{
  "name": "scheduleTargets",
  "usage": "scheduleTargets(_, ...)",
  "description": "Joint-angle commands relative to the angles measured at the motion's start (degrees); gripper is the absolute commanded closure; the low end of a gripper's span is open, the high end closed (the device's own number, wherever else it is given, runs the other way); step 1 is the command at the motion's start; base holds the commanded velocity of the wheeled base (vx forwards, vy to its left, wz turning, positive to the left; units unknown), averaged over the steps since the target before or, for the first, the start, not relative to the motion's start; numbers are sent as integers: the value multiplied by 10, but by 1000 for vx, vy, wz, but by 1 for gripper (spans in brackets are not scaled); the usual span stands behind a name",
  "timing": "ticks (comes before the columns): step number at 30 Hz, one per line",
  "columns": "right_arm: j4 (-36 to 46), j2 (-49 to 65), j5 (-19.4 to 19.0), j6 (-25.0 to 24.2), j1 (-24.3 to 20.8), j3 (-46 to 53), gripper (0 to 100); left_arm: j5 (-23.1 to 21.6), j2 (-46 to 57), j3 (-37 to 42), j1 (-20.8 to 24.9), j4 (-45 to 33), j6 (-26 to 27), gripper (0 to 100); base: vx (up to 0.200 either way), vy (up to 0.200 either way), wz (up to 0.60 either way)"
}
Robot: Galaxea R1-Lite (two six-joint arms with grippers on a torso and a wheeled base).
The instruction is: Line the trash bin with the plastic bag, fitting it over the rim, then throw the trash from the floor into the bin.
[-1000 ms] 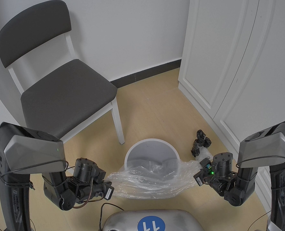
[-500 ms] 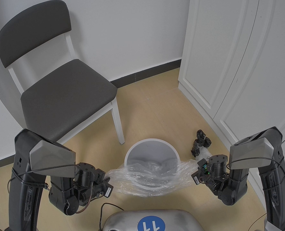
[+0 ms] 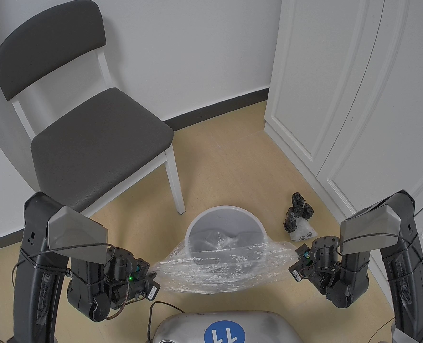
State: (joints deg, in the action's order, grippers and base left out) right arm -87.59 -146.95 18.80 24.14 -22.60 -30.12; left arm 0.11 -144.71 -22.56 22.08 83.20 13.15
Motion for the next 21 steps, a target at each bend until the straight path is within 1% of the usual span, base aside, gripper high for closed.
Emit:
scheduleTargets(1,-2,-4,-1,-1,-3,-3,100,0,-4,-3,0,5,-1,100,0,0,0)
scheduleTargets(3,-24,-5,-1,0,-5,-7,100,0,-7,-9,1,43,-12,100,0,0,0)
scheduleTargets(9,-24,-6,-1,0,-3,-17,100,2,-6,-35,10,46,-65,100,0,0,0)
scheduleTargets(18,-24,-8,-1,2,1,-9,100,1,-5,-39,10,47,-67,100,0,0,0)
scheduleTargets(19,-24,-2,-2,2,2,-10,0,2,-2,-40,8,47,-67,100,0,0,0)
scheduleTargets(21,-24,9,-9,0,5,-9,0,2,1,-40,8,47,-68,100,0,0,0)
